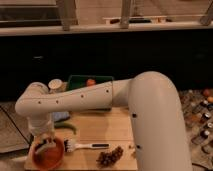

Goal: Wipe red bowl with eraser

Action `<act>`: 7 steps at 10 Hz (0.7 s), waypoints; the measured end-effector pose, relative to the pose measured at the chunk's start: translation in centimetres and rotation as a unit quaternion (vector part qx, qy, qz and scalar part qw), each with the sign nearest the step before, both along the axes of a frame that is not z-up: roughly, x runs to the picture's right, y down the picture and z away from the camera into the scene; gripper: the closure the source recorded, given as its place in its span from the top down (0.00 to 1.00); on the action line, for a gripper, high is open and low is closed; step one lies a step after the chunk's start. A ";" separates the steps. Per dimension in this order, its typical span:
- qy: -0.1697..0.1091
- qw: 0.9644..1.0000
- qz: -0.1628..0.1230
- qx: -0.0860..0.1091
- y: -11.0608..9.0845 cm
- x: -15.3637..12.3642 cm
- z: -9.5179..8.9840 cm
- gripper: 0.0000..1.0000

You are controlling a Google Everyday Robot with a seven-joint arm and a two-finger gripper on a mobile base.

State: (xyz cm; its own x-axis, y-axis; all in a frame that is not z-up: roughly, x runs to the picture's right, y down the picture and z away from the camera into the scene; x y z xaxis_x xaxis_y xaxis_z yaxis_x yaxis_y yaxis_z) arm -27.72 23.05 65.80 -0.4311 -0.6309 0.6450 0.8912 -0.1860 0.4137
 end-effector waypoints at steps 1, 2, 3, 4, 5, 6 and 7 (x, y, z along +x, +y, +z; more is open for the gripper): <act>0.002 1.000 -0.001 -0.004 0.3 0.4 -0.1 0.04; 0.002 1.000 -0.001 -0.008 0.6 0.6 -0.2 0.04; 0.004 1.000 0.000 -0.013 0.8 1.0 -0.3 0.04; 0.004 1.000 0.002 -0.016 0.9 1.1 -0.3 0.04; 0.005 1.000 0.002 -0.016 0.9 1.1 -0.3 0.04; 0.004 1.000 0.001 -0.016 0.9 1.0 -0.4 0.04; 0.003 1.000 0.001 -0.016 0.9 1.0 -0.4 0.04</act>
